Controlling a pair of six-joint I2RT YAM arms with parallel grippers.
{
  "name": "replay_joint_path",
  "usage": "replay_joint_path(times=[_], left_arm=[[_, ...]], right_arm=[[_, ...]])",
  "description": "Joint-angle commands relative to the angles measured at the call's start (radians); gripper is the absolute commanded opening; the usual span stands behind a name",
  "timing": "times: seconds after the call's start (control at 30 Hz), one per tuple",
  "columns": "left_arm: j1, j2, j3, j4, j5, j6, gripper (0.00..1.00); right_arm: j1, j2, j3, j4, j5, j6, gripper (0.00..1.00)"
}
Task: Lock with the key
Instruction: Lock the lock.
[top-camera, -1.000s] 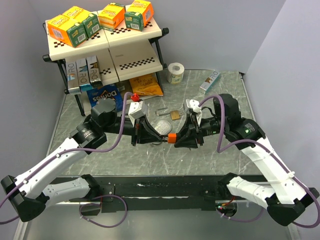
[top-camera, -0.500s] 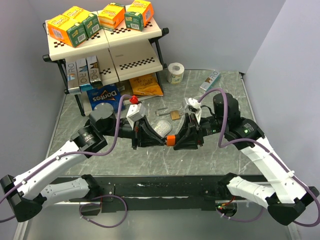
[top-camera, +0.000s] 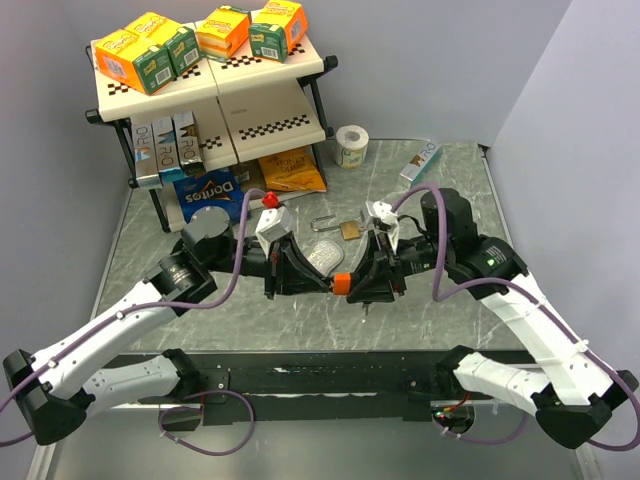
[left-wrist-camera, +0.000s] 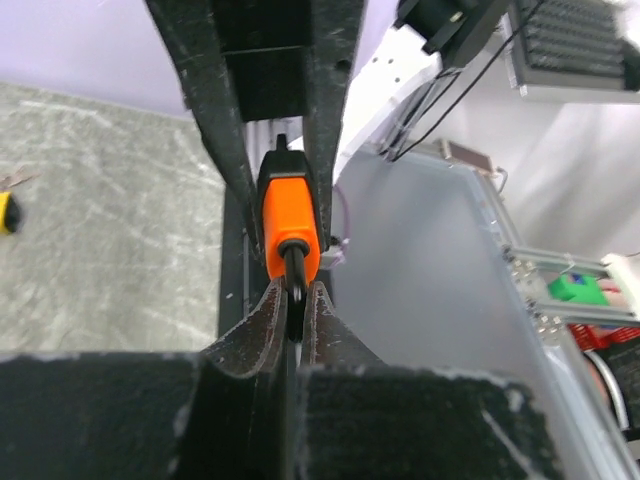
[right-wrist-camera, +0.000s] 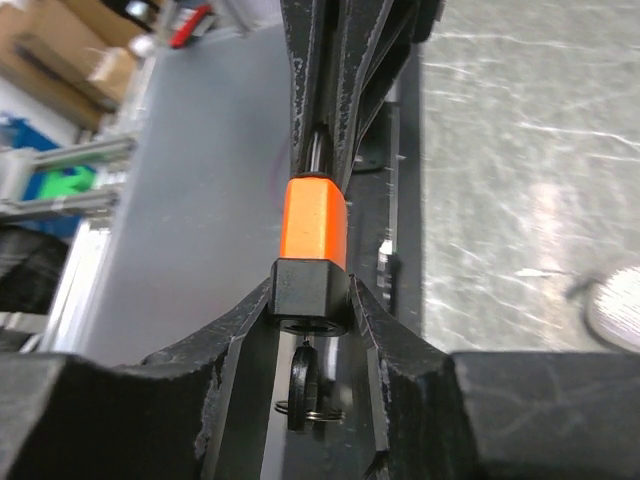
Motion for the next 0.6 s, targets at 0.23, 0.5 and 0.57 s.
replay_joint_path(times=[0.23, 0.5, 0.57], left_arm=[[0.084, -0.005, -0.004, -0.177, 0.09, 0.254, 0.01], [0.084, 0.004, -0.019, -0.118, 0.103, 0.221, 0.01], [0.084, 0.006, -0.018, -0.129, 0.094, 0.228, 0.01]], right_arm=[[-0.139, 0.005, 0.056, -0.105, 0.101, -0.169, 0.66], [-0.139, 0.036, 0.063, -0.14, 0.099, -0.226, 0.5], [-0.139, 0.039, 0.061, -0.165, 0.09, -0.243, 0.48]])
